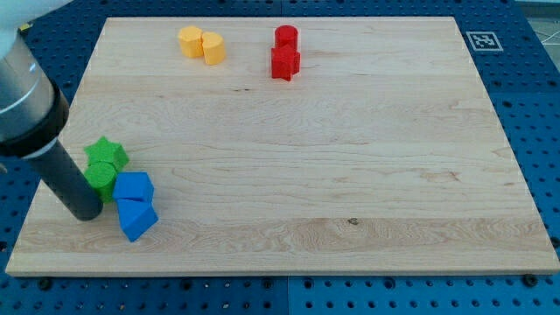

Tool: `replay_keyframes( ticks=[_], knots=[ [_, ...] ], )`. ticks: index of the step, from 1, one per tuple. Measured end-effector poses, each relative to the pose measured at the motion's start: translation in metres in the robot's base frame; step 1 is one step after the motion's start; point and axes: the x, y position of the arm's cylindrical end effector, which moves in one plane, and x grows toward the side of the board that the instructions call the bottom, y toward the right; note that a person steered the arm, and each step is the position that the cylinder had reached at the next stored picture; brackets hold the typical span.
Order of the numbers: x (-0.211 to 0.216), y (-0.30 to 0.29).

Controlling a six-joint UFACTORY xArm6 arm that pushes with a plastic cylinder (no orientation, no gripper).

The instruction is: Push the green circle and green star towards the up

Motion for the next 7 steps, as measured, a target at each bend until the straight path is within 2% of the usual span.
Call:
replay_keyframes(
  ticks=[3, 7],
  knots=[
    [-0.05, -0.016],
    [-0.07, -0.017]
  ],
)
